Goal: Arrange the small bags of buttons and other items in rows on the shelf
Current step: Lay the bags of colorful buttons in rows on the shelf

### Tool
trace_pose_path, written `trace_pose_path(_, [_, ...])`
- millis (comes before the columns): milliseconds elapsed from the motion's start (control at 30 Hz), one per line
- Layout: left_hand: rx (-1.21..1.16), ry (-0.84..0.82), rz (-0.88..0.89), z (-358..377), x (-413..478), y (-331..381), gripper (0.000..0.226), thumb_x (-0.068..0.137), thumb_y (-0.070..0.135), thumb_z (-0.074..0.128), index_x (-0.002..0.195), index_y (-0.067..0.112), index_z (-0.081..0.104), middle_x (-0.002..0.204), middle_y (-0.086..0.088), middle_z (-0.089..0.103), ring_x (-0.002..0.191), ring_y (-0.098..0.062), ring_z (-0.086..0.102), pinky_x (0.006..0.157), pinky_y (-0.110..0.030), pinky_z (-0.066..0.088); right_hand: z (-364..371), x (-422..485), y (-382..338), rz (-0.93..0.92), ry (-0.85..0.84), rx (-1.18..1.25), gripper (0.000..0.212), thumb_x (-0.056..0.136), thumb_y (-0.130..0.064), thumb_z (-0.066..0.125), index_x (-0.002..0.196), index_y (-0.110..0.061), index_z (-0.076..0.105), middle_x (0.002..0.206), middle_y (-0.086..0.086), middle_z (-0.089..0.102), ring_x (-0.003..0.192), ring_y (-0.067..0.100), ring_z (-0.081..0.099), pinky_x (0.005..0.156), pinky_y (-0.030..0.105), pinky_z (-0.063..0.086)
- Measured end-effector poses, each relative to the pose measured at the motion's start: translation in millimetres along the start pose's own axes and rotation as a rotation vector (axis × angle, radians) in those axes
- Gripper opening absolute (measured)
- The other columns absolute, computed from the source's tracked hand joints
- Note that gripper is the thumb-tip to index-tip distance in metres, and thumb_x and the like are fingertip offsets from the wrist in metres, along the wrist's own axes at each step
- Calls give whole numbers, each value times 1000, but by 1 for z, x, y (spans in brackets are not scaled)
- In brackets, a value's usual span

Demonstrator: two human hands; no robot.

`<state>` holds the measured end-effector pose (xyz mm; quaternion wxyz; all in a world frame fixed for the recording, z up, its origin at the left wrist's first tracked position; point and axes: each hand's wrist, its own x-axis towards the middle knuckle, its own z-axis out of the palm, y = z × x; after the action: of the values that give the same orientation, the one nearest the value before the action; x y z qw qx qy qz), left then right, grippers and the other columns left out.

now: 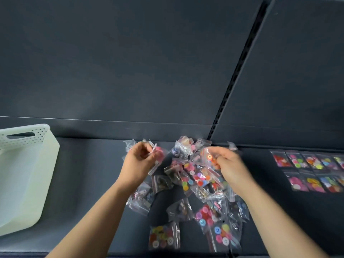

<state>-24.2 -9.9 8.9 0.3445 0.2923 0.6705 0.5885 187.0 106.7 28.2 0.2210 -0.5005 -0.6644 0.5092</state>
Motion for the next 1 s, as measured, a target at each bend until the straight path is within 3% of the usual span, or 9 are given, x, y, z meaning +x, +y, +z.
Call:
trace_pose_path(67, [-57, -45, -64, -3, -6, -3, 12, 92, 5, 59, 89, 4, 46, 69, -3, 65, 69, -19, 61, 74, -37, 52, 2, -8, 1, 20, -27, 18, 35, 97, -6, 39, 105, -31, 63, 105, -12, 62, 72, 8, 49, 70, 22, 42])
trace_pose_path(167, [189, -112, -94, 4, -5, -11, 16, 90, 14, 57, 97, 1, 52, 73, -1, 53, 74, -19, 50, 72, -34, 46, 6, -17, 1, 18, -55, 14, 23, 98, -18, 45, 111, -27, 62, 96, -17, 56, 76, -3, 48, 75, 18, 40])
trace_pose_path(300, [549, -196, -24, 21, 0, -12, 35, 72, 42, 80, 77, 17, 56, 64, 7, 46, 58, -11, 43, 55, -26, 37, 7, -21, 5, -28, -35, -38, 25, 94, -24, 56, 118, -25, 61, 101, -20, 59, 93, -8, 51, 81, 19, 39])
trace_pose_path(433, [693, -131, 113, 39, 12, -15, 46, 81, 33, 69, 54, 21, 32, 53, 4, 33, 55, -20, 32, 48, -28, 22, 6, -17, 7, -14, -6, -104, 17, 88, -23, 66, 104, -29, 66, 100, -22, 59, 91, -10, 50, 70, 9, 35])
trace_pose_path(567, [896, -177, 81, 44, 26, -19, 20, 85, 44, 64, 77, 25, 63, 72, 5, 63, 69, -21, 59, 56, -26, 45, 6, -12, 14, -9, 3, -177, 24, 85, -23, 71, 108, -24, 68, 96, -24, 55, 86, -15, 47, 65, 7, 32])
trace_pose_path(733, [621, -207, 56, 36, 27, -18, 24, 82, 22, 72, 64, 25, 57, 65, 7, 63, 64, -16, 58, 66, -31, 51, -2, -7, 20, 36, -30, -198, 19, 81, -26, 75, 100, -26, 70, 99, -22, 60, 95, -2, 55, 80, 20, 40])
trace_pose_path(867, [184, -201, -62, 24, 9, 0, 6, 90, 21, 64, 94, 18, 62, 88, 6, 69, 73, -4, 65, 66, -21, 53, -2, -6, 30, 59, -108, -375, 24, 74, -33, 80, 96, -29, 71, 109, -14, 67, 105, 6, 60, 87, 27, 45])
trace_pose_path(933, [38, -181, -100, 17, 1, 2, 12, 93, 21, 59, 98, 11, 62, 80, 7, 68, 66, -4, 63, 58, -16, 49, 2, -6, 34, 50, -142, -547, 30, 72, -39, 79, 100, -34, 71, 116, -17, 65, 104, 7, 61, 87, 30, 49])
trace_pose_path(1000, [-23, -170, -112, 11, -5, 0, 18, 95, 22, 55, 98, 5, 59, 76, 4, 67, 69, -8, 59, 64, -19, 49, 5, -5, 35, 27, -120, -626, 29, 76, -41, 76, 104, -36, 71, 121, -18, 64, 102, 7, 62, 82, 27, 50])
